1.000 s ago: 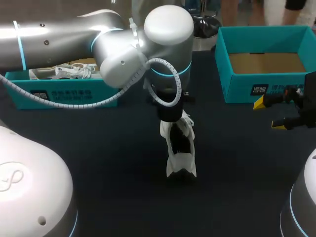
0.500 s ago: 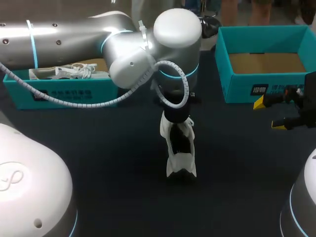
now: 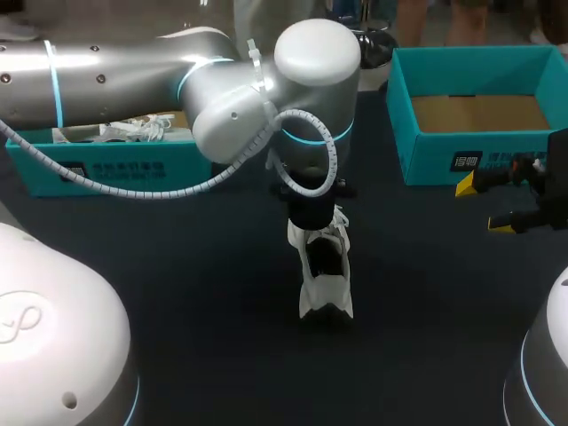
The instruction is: Take the shoe out of the shoebox, open the shoe tongue, remove and reinsert the insole, then place the shoe into the shoebox
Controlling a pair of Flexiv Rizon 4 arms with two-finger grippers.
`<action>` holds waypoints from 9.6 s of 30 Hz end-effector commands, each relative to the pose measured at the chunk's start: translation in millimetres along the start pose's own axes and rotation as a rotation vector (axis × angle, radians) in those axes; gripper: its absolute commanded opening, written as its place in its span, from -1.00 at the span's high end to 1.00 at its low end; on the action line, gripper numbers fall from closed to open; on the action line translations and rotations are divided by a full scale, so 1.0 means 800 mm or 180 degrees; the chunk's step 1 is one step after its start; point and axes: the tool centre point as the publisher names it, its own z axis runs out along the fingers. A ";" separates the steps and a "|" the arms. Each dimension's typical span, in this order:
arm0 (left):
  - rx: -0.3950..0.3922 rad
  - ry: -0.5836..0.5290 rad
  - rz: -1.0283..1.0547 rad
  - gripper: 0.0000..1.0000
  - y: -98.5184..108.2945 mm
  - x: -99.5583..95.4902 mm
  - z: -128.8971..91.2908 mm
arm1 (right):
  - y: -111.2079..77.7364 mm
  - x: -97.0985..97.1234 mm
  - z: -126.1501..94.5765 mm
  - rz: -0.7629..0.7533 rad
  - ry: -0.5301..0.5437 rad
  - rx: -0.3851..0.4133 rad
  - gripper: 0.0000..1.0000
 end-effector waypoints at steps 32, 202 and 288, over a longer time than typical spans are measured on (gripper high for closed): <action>0.0150 -0.0141 -0.0426 1.00 -0.033 0.006 -0.018 | -0.001 0.000 0.000 0.0003 -0.0007 -0.0003 -1.00; 0.0124 0.0023 -0.5206 1.00 -0.194 -0.038 0.053 | -0.001 0.000 0.000 0.0003 -0.0007 -0.0003 -1.00; 0.0432 0.0606 -0.5693 1.00 -0.170 -0.029 -0.230 | -0.001 0.000 0.000 0.0003 -0.0007 -0.0003 -1.00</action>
